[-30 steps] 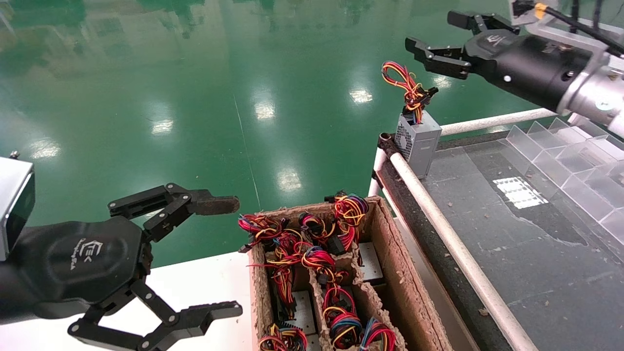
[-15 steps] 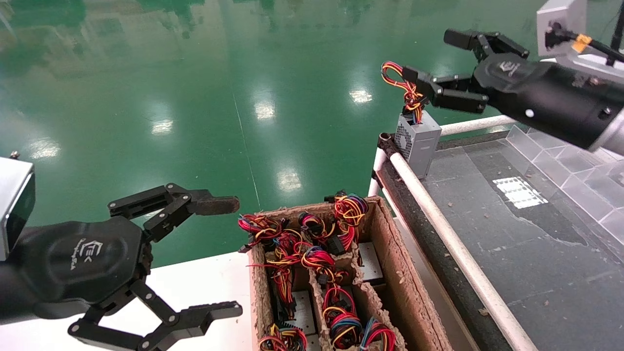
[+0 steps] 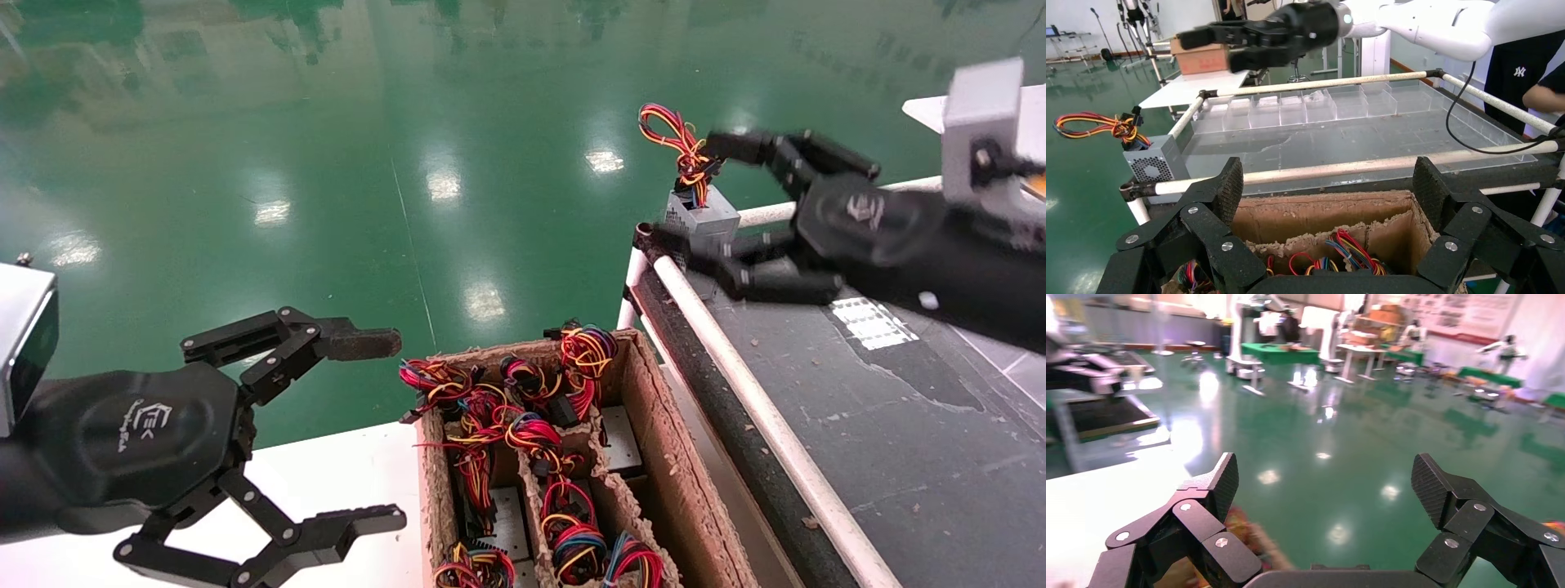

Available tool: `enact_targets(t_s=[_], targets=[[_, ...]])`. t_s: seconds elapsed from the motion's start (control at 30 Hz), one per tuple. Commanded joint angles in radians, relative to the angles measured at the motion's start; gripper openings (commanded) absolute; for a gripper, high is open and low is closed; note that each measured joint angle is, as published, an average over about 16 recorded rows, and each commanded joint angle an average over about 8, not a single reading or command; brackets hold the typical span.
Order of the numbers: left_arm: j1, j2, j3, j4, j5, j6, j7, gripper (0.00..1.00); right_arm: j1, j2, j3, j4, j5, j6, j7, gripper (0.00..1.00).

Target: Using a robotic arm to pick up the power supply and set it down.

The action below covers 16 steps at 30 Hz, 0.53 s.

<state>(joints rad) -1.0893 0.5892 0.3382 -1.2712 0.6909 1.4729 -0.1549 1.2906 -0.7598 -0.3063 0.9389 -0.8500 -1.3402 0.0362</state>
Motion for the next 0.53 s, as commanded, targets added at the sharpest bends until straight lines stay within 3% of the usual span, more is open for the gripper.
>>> enact_targets(t_s=[0.03, 0.53], targets=[[0.000, 0.000, 0.000, 0.000, 0.000, 0.000, 0.000, 1.00, -0.026, 0.018, 0.003, 0.042, 0.015, -0.019, 0.019, 1.00], [0.000, 0.000, 0.000, 0.000, 0.000, 0.000, 0.000, 1.00, -0.200, 0.138, 0.025, 0.320, 0.111, -0.144, 0.141, 1.00]])
